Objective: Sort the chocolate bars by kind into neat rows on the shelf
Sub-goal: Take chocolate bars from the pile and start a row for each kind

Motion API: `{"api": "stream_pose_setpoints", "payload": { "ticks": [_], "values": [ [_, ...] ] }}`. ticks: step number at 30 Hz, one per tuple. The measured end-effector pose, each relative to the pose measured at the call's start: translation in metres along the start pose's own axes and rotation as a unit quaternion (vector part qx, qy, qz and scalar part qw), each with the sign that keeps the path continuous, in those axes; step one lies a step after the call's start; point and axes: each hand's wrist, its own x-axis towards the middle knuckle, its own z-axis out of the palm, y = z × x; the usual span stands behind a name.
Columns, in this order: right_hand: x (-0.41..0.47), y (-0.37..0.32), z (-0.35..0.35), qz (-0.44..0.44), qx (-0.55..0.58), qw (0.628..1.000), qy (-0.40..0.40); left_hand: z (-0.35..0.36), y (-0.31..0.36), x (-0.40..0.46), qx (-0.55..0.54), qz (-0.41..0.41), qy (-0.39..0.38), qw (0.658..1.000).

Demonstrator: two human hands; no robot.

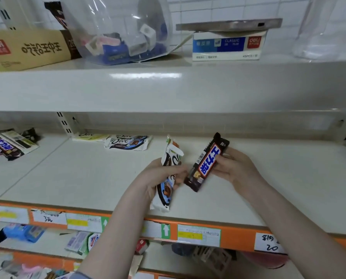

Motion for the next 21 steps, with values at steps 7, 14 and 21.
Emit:
{"api": "stream_pose_setpoints", "payload": {
  "ticks": [7, 14, 21],
  "values": [
    [0.003, -0.015, 0.023, -0.070, -0.272, 0.958, -0.064, -0.017, 0.017, 0.005, -0.044, 0.072, 0.069, 0.994],
    [0.001, -0.004, 0.035, -0.115, -0.385, 0.911, -0.095, -0.024, 0.006, 0.009, 0.019, 0.060, 0.054, 0.997],
    [-0.007, 0.009, 0.027, -0.192, -0.581, 0.780, -0.134, -0.032, -0.002, 0.009, -0.008, 0.056, 0.098, 0.994]
  ]
}}
